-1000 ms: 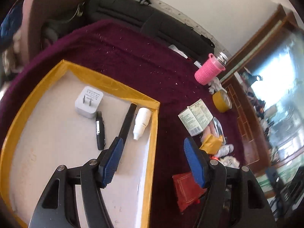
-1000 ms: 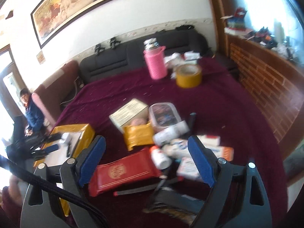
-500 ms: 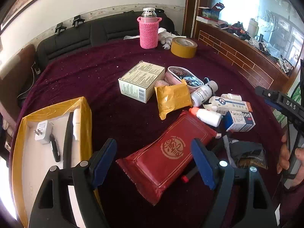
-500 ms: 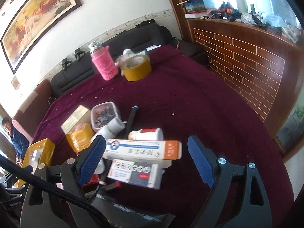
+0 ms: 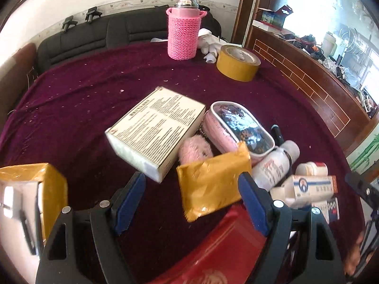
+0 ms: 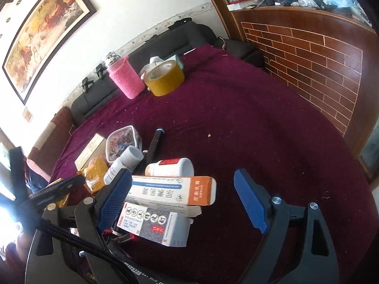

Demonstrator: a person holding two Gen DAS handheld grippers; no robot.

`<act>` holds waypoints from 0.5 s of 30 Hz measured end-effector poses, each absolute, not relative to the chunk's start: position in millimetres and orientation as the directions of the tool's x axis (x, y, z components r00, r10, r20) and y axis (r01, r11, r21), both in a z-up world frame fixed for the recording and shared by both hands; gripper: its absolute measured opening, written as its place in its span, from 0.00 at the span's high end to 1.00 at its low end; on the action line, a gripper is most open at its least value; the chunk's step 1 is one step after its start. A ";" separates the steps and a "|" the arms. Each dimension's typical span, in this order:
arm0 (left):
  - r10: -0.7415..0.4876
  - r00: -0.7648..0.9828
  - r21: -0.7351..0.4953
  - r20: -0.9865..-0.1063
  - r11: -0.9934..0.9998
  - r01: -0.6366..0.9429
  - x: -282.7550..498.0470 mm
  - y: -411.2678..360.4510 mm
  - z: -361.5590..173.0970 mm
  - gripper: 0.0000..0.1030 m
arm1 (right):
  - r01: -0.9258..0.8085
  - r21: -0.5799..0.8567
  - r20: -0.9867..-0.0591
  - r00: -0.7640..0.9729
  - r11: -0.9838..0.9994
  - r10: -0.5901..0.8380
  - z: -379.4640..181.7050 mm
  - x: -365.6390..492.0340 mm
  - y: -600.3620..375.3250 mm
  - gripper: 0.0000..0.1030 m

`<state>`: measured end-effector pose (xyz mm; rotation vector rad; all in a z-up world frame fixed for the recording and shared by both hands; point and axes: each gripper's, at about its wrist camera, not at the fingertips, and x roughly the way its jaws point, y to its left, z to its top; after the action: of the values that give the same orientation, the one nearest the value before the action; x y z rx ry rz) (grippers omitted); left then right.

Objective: Organize objects

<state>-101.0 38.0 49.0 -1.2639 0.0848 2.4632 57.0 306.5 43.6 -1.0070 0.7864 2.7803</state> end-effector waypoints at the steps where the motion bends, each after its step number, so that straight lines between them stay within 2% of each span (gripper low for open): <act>1: 0.303 -0.526 -0.126 -0.795 -0.930 -0.345 -104.5 40.7 46.8 0.27 | -0.238 0.435 -0.619 -0.780 -0.868 -0.097 43.9 56.7 304.9 0.14; 6: 0.404 -0.435 -0.261 -0.805 -0.899 -0.352 -106.1 51.4 36.5 0.29 | -0.222 0.405 -0.639 -0.763 -0.887 -0.101 40.3 55.2 295.8 0.14; 7: 0.405 -0.423 -0.249 -0.810 -0.892 -0.377 -99.5 54.8 37.4 0.30 | -0.221 0.401 -0.642 -0.761 -0.889 -0.100 40.0 55.2 294.7 0.14; 10: 0.419 -0.419 -0.211 -0.805 -0.863 -0.458 -77.8 59.7 47.4 0.41 | -0.221 0.394 -0.645 -0.758 -0.892 -0.097 39.0 55.3 292.9 0.14; 15: 0.364 -0.466 -0.116 -0.806 -0.870 -0.479 -70.8 62.0 57.3 0.42 | -0.225 0.406 -0.653 -0.749 -0.886 -0.109 36.4 55.0 294.4 0.14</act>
<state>-70.8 62.0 57.3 -1.2380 0.1725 2.3286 55.0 294.4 36.4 -1.0853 0.7299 2.7858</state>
